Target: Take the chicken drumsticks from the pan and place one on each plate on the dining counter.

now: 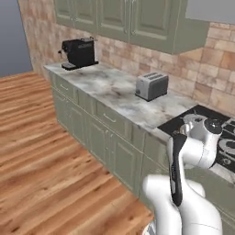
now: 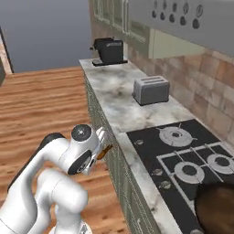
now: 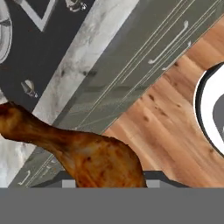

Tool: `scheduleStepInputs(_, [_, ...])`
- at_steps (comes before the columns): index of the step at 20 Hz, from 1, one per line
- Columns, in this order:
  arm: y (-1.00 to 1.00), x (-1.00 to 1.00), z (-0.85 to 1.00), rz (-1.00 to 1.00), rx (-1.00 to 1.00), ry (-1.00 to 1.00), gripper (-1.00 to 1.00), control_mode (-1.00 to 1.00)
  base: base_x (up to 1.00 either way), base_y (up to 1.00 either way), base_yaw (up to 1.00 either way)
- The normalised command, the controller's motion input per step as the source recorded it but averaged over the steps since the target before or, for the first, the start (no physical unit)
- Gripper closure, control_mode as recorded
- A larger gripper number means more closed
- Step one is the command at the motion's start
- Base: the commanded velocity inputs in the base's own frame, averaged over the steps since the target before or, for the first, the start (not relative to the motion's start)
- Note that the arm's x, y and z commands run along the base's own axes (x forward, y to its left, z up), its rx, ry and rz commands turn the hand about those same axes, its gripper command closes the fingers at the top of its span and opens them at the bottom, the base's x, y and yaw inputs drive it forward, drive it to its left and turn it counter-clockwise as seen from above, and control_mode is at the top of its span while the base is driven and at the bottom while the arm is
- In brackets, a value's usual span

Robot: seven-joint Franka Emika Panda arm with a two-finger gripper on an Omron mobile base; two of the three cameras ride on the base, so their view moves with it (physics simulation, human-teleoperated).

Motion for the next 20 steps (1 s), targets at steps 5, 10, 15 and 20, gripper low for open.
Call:
scheduleStepInputs(5, [0.00,0.00,0.00,0.00,0.00,0.00,1.00,1.00,0.13,0.62,0.71])
scheduleStepInputs(10, [0.00,0.00,0.00,0.00,0.00,0.00,1.00,1.00,0.36,0.66,0.63])
scheduleStepInputs(15, [0.00,0.00,0.00,0.00,0.00,0.00,1.00,1.00,0.90,0.44,0.46])
scheduleStepInputs(20, [0.00,0.00,0.00,0.00,0.00,0.00,1.00,1.00,1.00,0.10,0.25])
